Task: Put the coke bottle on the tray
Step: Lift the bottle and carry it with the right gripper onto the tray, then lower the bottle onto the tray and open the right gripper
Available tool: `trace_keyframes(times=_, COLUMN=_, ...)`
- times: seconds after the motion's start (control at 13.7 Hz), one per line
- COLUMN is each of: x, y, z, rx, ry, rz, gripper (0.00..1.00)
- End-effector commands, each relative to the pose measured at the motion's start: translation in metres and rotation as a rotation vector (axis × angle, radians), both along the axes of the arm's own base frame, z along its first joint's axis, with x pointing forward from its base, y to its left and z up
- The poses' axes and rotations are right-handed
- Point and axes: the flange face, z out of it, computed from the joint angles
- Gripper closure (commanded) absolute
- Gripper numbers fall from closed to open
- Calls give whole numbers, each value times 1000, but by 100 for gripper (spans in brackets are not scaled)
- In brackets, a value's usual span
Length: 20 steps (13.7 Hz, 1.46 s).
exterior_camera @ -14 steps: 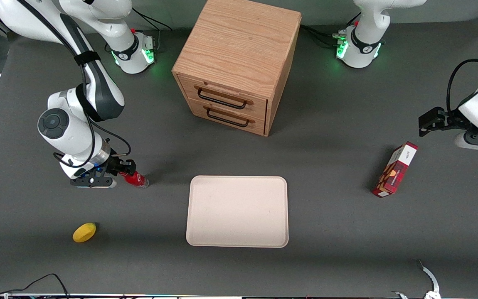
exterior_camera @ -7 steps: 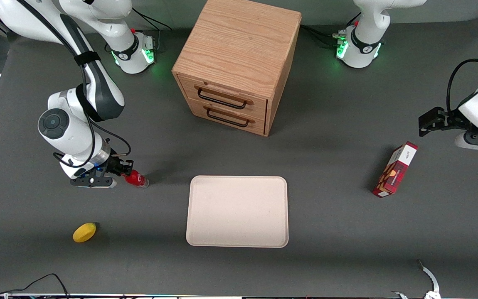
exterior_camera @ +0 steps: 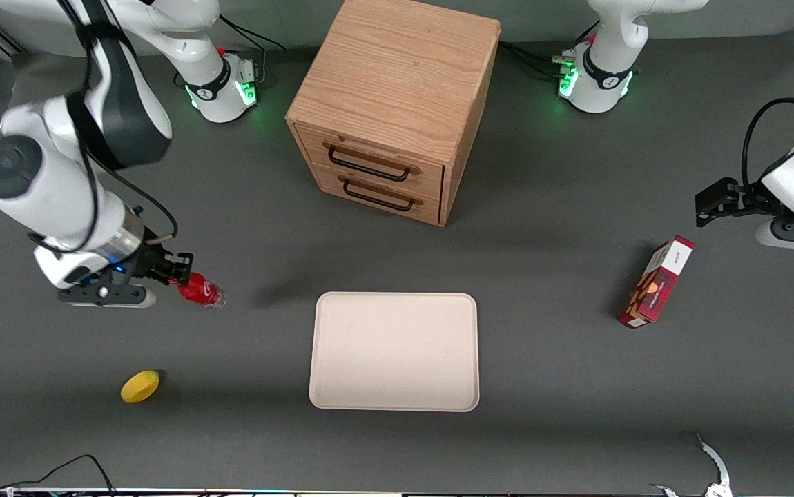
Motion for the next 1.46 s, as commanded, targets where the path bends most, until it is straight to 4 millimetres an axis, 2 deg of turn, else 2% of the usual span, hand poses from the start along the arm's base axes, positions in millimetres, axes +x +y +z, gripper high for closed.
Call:
trace_keyframes(times=0.0, x=26, y=53, z=34, rx=83, ry=27, rz=-30, gripper=100)
trace_keyframes(times=0.15, x=51, y=85, z=33, rx=165, ry=41, rz=-122, gripper=100)
trace_keyframes(times=0.29, x=69, y=113, z=8, rx=192, ry=34, rz=-171, gripper=100)
trace_keyframes(times=0.37, x=81, y=121, z=-10, rx=205, ry=-7, rz=-204, gripper=100)
trace_keyframes(times=0.44, x=89, y=137, z=-32, rx=212, ry=-36, rz=-236, gripper=100)
trace_keyframes(times=0.51, x=99, y=141, z=-57, rx=194, ry=-63, rz=-254, gripper=100)
trace_keyframes(times=0.66, x=113, y=143, z=-95, rx=202, ry=-88, rz=-275, gripper=100)
trace_keyframes(times=0.8, x=117, y=152, z=-121, rx=220, ry=-90, rz=-288, gripper=100)
trace_keyframes(times=0.95, x=116, y=163, z=-139, rx=190, ry=-100, rz=-294, gripper=100)
trace_keyframes(times=1.1, x=116, y=165, z=-156, rx=151, ry=-112, rz=-295, gripper=100)
trace_keyframes(times=1.39, x=115, y=167, z=-159, rx=143, ry=-107, rz=-289, gripper=100)
